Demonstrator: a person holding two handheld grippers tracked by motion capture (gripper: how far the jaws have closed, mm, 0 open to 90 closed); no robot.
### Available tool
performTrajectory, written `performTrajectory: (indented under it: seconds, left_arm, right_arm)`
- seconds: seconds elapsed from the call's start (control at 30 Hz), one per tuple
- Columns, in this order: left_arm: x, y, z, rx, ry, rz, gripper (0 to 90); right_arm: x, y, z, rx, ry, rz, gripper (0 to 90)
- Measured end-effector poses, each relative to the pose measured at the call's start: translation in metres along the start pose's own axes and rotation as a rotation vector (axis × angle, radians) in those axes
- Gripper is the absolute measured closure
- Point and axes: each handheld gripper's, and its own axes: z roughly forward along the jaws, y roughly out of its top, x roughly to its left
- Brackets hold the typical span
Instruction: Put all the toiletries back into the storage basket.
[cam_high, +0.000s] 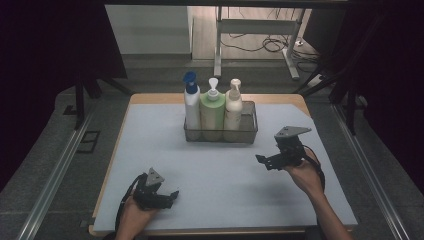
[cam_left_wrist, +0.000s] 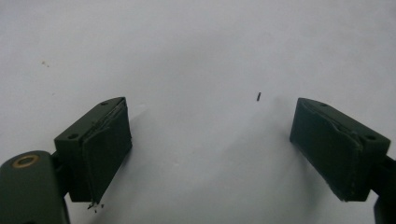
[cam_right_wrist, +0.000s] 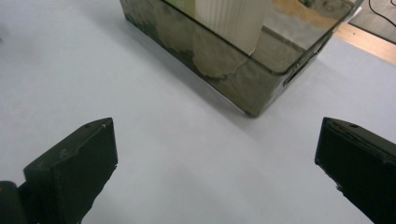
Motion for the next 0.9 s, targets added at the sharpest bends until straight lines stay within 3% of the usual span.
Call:
performTrajectory:
  seconds: [0.4,0.7,0.9]
  left_arm:
    - [0.0,0.0,0.0,-0.002,0.0,0.0,12.3]
    - [0.0,0.0,0.0,-0.004,-0.002,0.0,12.2]
    - [0.0,0.0,0.0,-0.004,-0.002,0.001,12.2]
  right_arm:
    - [0.007,-0.037,-0.011,-0.004,-0.002,0.037,0.0]
    - [0.01,-0.072,-0.005,0.0,-0.011,0.071,0.0]
    - [0.012,-0.097,0.004,0.032,-0.005,0.088,0.0]
